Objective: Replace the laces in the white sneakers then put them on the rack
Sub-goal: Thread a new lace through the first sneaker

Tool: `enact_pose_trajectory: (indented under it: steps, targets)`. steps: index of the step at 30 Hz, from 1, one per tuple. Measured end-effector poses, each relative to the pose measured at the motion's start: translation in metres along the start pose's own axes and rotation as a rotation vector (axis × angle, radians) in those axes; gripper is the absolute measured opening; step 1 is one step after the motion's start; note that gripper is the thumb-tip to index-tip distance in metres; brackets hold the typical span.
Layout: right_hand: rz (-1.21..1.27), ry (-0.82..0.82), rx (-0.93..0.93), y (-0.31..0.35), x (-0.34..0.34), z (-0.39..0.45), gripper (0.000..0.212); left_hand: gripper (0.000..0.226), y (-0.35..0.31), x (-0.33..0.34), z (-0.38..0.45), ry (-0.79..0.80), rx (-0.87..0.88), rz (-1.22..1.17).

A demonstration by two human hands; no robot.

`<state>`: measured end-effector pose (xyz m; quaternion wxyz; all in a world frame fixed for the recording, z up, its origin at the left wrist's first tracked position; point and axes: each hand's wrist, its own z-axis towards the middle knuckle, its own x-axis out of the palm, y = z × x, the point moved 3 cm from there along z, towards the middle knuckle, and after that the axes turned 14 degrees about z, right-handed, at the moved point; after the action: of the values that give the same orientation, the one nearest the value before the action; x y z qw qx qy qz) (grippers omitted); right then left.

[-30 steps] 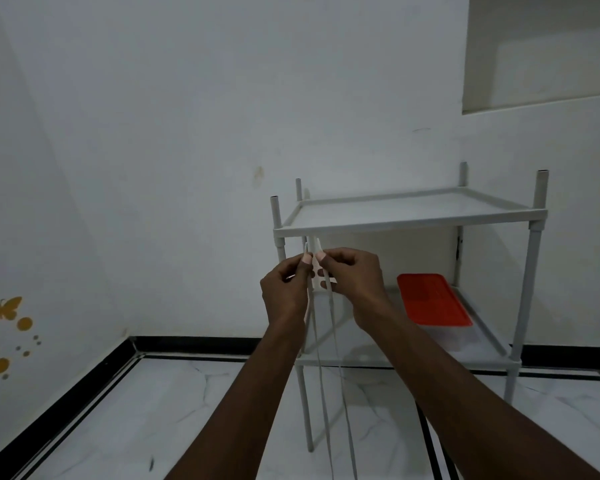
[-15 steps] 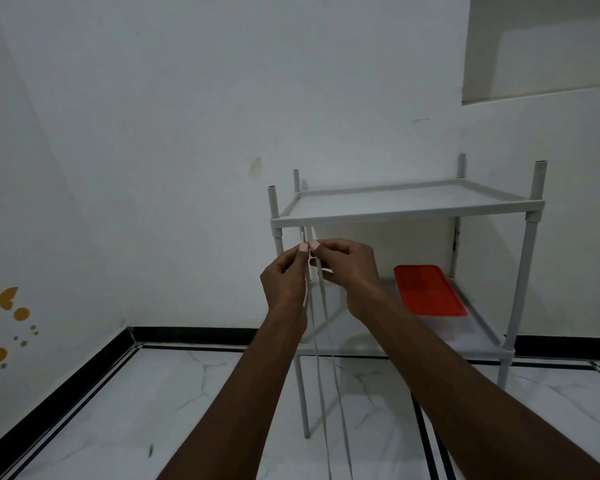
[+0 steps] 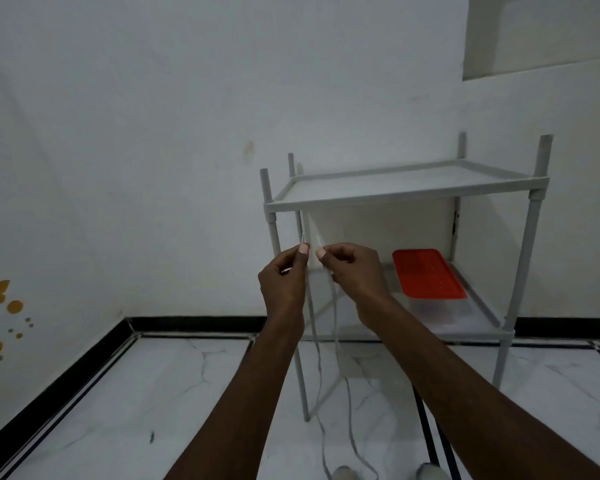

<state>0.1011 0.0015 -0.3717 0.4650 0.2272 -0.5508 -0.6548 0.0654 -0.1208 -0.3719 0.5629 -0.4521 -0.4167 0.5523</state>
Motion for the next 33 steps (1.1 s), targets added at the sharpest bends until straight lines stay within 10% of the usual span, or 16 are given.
enact_pose_trajectory:
  steps: [14,20,23,27,33]
  targets:
    - [-0.369,0.203,0.334,-0.290,-0.118,-0.165,0.005,0.011,0.335,-0.039,-0.147,0.040,-0.506,0.367]
    - [-0.523,0.411,0.426,-0.340,-0.125,-0.208,0.005,0.074,0.372,-0.047,-0.183,0.071,-0.586,0.600]
    - [-0.573,0.438,0.450,-0.352,-0.124,-0.218,0.009,0.036,0.379,-0.049,-0.201,0.152,-0.548,0.779]
    - [-0.620,0.407,0.459,-0.361,-0.120,-0.222,0.005,0.046,0.391,-0.044,-0.219,0.417,-0.584,0.900]
    - [-0.656,0.413,0.430,-0.371,-0.119,-0.225,0.005,0.019,0.388,-0.046,-0.223,0.346,-0.295,0.919]
